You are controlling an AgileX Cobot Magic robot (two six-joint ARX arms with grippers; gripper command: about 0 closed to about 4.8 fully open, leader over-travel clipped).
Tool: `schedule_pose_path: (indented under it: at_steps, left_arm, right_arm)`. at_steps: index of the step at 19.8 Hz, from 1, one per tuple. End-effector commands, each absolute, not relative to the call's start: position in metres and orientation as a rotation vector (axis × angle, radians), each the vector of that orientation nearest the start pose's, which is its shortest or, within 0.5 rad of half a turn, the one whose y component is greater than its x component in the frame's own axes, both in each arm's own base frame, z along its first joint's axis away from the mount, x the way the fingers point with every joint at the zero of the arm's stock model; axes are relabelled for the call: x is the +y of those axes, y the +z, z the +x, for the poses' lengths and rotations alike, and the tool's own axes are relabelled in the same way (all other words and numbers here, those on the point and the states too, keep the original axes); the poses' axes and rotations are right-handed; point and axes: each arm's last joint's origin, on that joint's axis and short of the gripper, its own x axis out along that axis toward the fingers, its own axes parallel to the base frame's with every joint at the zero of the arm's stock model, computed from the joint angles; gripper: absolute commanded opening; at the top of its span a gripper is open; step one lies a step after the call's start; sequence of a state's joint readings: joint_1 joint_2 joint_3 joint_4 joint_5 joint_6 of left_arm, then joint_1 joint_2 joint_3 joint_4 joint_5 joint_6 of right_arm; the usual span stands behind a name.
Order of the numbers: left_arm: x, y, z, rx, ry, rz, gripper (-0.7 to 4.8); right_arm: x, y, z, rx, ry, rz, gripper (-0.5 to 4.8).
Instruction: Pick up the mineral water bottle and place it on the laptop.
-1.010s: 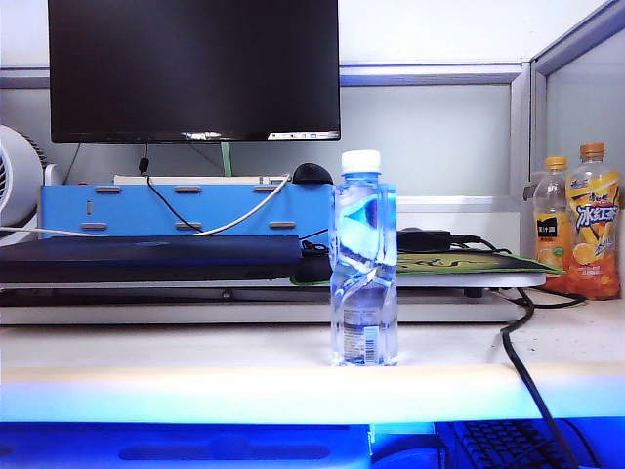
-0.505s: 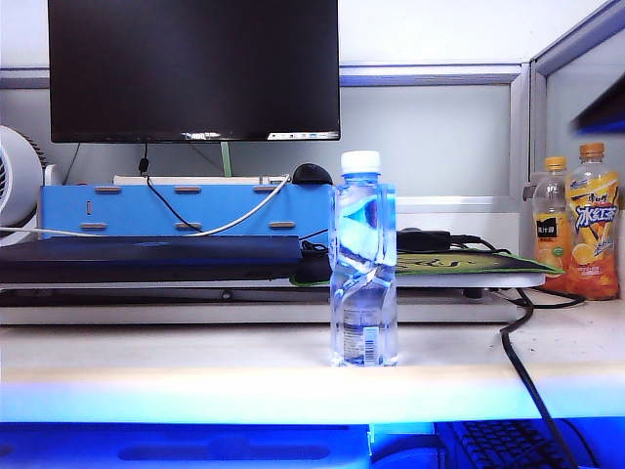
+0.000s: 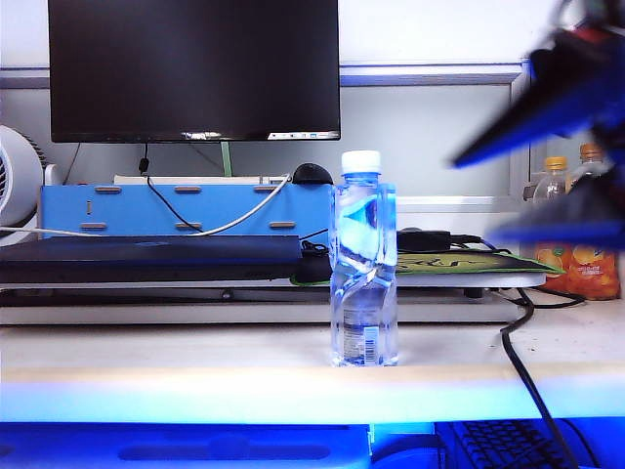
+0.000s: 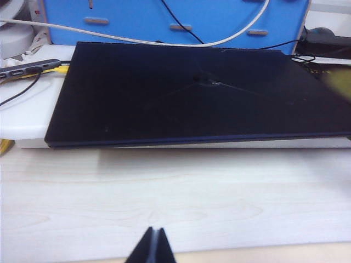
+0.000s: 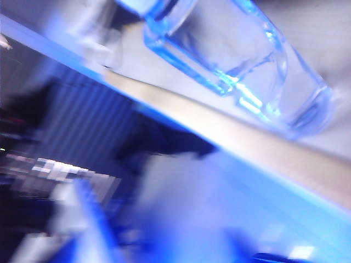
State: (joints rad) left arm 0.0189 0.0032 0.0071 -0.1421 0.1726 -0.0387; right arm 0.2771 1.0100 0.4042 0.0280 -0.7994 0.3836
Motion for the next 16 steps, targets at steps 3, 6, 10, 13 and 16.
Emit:
schedule_pose_path:
  at_steps: [3,6,10,13,16]
  left_arm:
    - [-0.003,0.152,0.096,0.145,-0.155,-0.051,-0.02]
    - [-0.003,0.152,0.096,0.145,-0.155,-0.051,-0.02]
    - [-0.003,0.152,0.096,0.145,-0.156,-0.051,-0.02]
    - [-0.003,0.152,0.096,0.145,-0.156,-0.051,-0.02]
    - [-0.003,0.152,0.096,0.145,-0.156,-0.052,-0.02]
  right_arm:
    - [0.105,0.205,0.175,0.547,0.665,0.077,4.79]
    - [0.114,0.214,0.175,0.401,0.602,-0.104,4.79]
    - [0.118,0.217,0.182,0.312,0.587,-0.150,4.79]
    - [0.127,0.211,0.192,0.335,0.657,-0.149,4.79]
    - [0.140,0.207,0.209,0.362,0.711,-0.144,4.79]
